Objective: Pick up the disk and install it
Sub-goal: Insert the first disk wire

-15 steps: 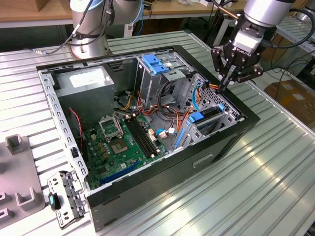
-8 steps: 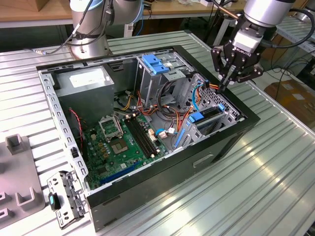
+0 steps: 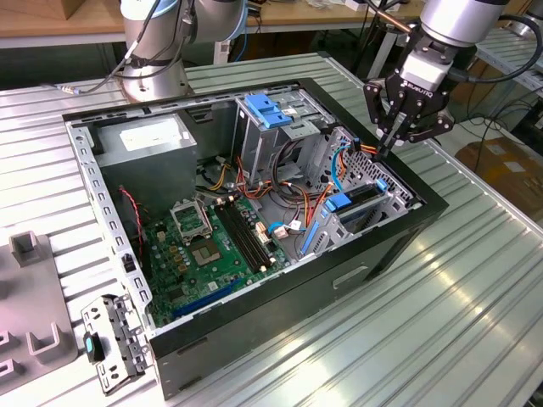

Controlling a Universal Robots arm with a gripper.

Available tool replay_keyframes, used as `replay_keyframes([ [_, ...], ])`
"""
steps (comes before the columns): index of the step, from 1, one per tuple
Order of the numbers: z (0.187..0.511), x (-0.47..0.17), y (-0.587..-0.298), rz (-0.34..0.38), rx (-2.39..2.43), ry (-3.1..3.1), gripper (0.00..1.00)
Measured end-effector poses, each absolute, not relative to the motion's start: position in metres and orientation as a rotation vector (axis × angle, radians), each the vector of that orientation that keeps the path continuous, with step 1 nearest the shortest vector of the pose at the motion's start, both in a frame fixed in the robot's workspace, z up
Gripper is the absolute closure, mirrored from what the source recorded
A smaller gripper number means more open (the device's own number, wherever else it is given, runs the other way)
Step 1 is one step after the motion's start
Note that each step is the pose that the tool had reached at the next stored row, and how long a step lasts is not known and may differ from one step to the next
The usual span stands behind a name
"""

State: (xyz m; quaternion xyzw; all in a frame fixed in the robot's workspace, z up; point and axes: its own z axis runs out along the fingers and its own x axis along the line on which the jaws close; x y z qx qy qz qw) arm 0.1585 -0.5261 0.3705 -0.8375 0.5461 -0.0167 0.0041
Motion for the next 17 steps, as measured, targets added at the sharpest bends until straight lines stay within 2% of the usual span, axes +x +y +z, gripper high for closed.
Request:
replay_keyframes([
  [17,0.3705,0.1585,-0.5261,-0.053,-2.601,1.748,0.84],
])
